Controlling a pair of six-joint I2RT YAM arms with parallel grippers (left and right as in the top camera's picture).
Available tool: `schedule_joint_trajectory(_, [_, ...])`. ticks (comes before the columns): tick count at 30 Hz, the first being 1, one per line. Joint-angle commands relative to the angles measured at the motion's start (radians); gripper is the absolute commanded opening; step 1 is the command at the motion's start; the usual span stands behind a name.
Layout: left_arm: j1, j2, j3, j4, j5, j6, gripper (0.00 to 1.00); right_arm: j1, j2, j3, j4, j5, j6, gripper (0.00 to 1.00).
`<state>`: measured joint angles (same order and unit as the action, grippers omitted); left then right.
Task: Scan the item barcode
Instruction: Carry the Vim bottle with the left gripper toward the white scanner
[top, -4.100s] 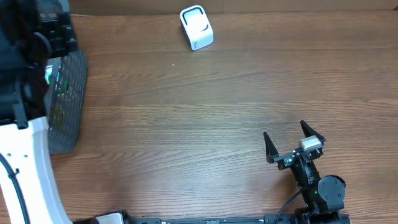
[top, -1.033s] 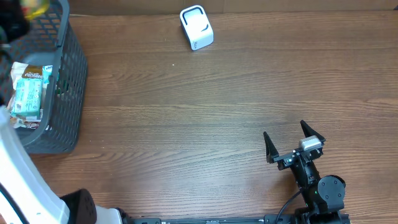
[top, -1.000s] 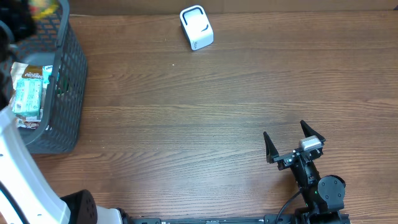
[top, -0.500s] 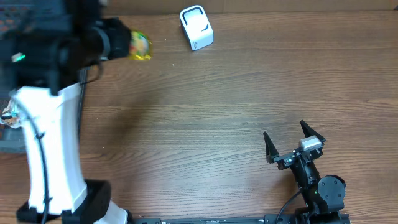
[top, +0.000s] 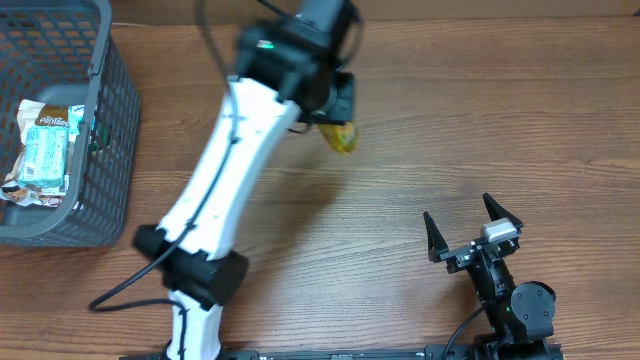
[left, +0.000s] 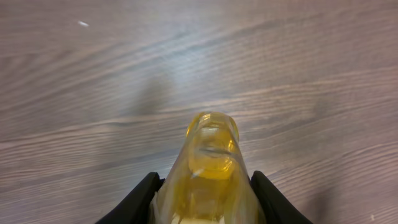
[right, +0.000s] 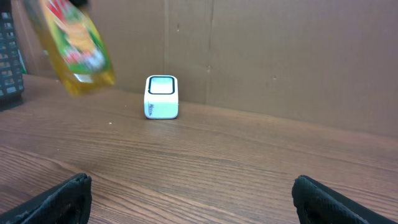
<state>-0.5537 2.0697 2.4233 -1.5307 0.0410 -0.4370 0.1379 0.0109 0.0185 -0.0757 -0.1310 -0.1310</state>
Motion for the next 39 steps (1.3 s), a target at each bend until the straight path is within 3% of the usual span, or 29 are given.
schedule_joint_trajectory(1, [-0.065, 0.061, 0.013, 0.031, -0.049, -0.044, 0.18, -0.003, -0.008, -0.011, 0.003, -0.002, -0.001, 1.0])
schedule_joint_trajectory(6, [-0.125, 0.125, 0.013, 0.074, -0.053, -0.048, 0.19, -0.003, -0.008, -0.011, 0.003, -0.002, -0.001, 1.0])
schedule_joint_trajectory(16, [-0.142, 0.175, 0.012, 0.084, -0.101, -0.193, 0.18, -0.003, -0.008, -0.011, 0.003, -0.002, -0.001, 1.0])
schedule_joint_trajectory(34, [-0.147, 0.25, -0.001, 0.091, -0.101, -0.2, 0.2, -0.003, -0.008, -0.011, 0.003, -0.002, -0.001, 1.0])
schedule_joint_trajectory(39, [-0.147, 0.265, -0.001, 0.093, -0.104, -0.253, 0.2, -0.003, -0.008, -0.011, 0.003, -0.002, -0.001, 1.0])
